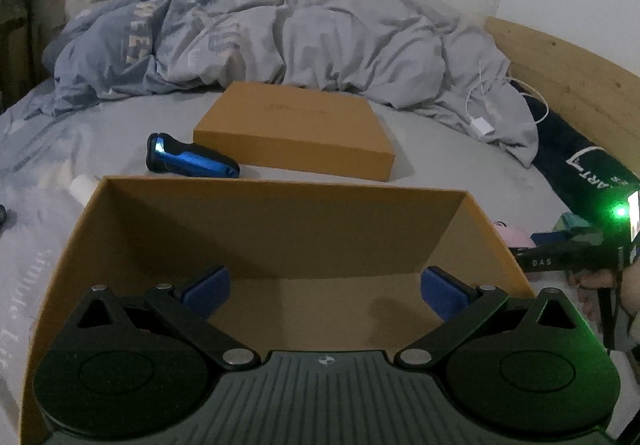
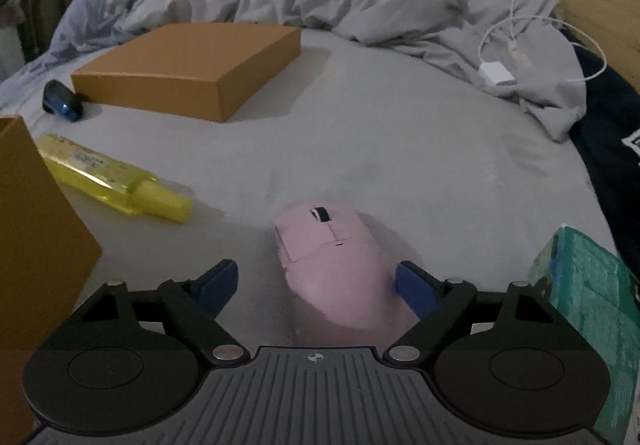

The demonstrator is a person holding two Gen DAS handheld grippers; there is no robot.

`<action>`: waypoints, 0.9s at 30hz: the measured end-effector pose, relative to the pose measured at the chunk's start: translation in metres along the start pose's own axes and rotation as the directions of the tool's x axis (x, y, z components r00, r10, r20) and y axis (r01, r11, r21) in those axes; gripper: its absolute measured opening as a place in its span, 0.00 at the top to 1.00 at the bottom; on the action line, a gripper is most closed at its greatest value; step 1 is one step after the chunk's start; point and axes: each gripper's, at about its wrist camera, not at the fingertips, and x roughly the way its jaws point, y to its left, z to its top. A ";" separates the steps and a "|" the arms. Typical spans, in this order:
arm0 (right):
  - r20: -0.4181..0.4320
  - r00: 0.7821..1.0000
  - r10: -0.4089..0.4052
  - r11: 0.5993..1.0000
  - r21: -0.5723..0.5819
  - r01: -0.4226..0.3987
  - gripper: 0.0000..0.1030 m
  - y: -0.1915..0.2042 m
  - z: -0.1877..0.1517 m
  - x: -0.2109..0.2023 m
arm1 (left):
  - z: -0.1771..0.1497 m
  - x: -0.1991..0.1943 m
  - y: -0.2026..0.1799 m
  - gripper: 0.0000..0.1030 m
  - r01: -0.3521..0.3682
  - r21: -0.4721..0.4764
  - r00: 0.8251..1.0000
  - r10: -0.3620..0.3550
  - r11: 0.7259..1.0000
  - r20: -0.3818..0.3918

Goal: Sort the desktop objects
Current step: 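Close the right gripper on the pink mouse and lift it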

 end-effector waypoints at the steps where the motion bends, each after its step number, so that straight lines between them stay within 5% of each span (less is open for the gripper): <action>1: -0.005 1.000 0.001 1.000 -0.001 -0.001 0.22 -0.003 0.000 0.003 | 0.000 0.001 -0.001 0.00 -0.002 0.003 1.000 0.002 1.000 0.002; 4: -0.021 1.000 0.008 1.000 -0.003 -0.008 0.31 -0.009 -0.001 0.011 | 0.000 0.003 -0.003 0.00 0.003 0.001 1.000 -0.003 1.000 -0.006; 15: -0.010 0.999 0.046 0.999 0.016 -0.046 0.32 -0.017 -0.003 0.017 | 0.000 0.002 -0.003 0.00 -0.005 -0.008 1.000 0.005 1.000 0.002; 27: 0.008 0.999 -0.046 0.995 0.089 0.045 0.39 0.011 -0.022 -0.005 | -0.005 -0.024 0.002 0.00 0.005 -0.026 1.000 -0.005 1.000 0.010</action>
